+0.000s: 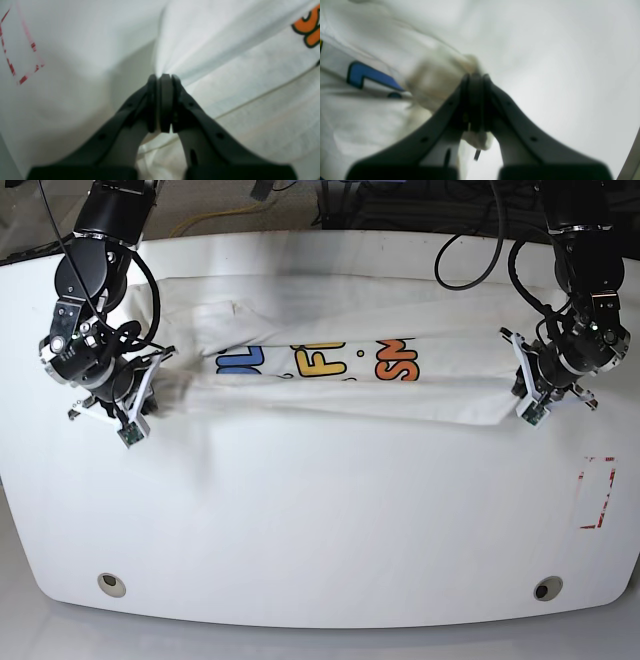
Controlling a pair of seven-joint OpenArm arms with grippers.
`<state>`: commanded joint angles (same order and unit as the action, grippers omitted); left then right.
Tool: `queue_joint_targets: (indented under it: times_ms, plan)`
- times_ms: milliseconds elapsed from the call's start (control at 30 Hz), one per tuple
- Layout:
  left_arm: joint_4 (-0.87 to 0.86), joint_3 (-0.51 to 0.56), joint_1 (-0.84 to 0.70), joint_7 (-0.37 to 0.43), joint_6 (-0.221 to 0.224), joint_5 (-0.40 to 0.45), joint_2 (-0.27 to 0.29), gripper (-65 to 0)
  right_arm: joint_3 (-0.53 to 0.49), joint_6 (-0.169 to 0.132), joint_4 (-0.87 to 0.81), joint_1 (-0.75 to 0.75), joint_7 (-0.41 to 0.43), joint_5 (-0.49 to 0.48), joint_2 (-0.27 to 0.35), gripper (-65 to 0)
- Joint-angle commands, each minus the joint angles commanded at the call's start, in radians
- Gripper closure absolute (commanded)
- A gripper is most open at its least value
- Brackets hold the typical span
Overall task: Fold the T-shirt properly
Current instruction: 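Lift the shirt sides with both grippers and fold them over the print, then pinch the folded strip ends with both grippers and tug them taut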
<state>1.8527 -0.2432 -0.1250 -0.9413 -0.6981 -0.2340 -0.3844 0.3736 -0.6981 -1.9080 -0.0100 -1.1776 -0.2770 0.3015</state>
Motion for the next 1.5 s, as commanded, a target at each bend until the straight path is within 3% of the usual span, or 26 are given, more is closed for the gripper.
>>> queue_joint_targets:
  times_ms: [233,467,533,667,733,833,900,1067,1167,1400,1500]
  plan:
    - [0.037,0.002,-0.095,0.0,0.0,0.005,-0.008,-1.0,0.048,0.0,-0.023,-0.123,-0.003,-0.092,-0.011,0.0]
    - [0.037,-0.021,-0.126,-0.046,0.0,0.006,-0.009,-23.6,0.049,0.0,0.003,-0.19,-0.002,-0.089,-0.014,0.0]
    - [0.034,-0.037,-0.124,-0.08,0.0,0.006,-0.009,-29.7,0.051,0.0,0.028,-0.198,0.006,-0.089,-0.014,-5.4]
    - [0.041,-0.055,-0.123,-0.098,0.0,-0.002,-0.009,-37.5,0.097,0.0,0.028,-0.204,0.018,-0.097,-0.011,-24.7]
    - [0.052,-0.057,-0.123,-0.1,0.0,-0.003,-0.009,-37.4,0.135,0.0,-0.002,-0.207,0.015,-0.1,-0.014,-32.7]
    - [0.112,-0.066,-0.126,-0.101,0.0,-0.005,-0.052,-37.4,0.16,0.0,-0.052,-0.212,0.015,-0.101,-0.014,-40.4]
    - [0.137,-0.077,-0.133,-0.101,0.0,-0.005,-0.052,-37.4,0.161,0.0,-0.071,-0.206,0.015,-0.126,-0.014,-40.4]
    - [0.141,-0.14,-0.124,-0.101,0.0,-0.005,-0.044,-37.2,0.16,0.0,-0.068,-0.201,0.02,-0.292,-0.008,-38.2]
    - [0.124,-0.152,-0.081,-0.101,0.0,-0.002,0.005,-37.2,0.152,0.0,-0.066,-0.176,0.023,-0.336,-0.015,-37.9]
    - [-0.023,-0.143,0.021,-0.101,0.0,0.006,0.092,-37.2,0.075,0.0,0.005,-0.103,0.023,-0.23,-0.114,-37.9]
    - [-0.087,-0.129,0.028,-0.101,0.0,0.006,0.097,-37.2,0.072,0.0,0.04,-0.081,0.025,-0.178,-0.127,-37.9]
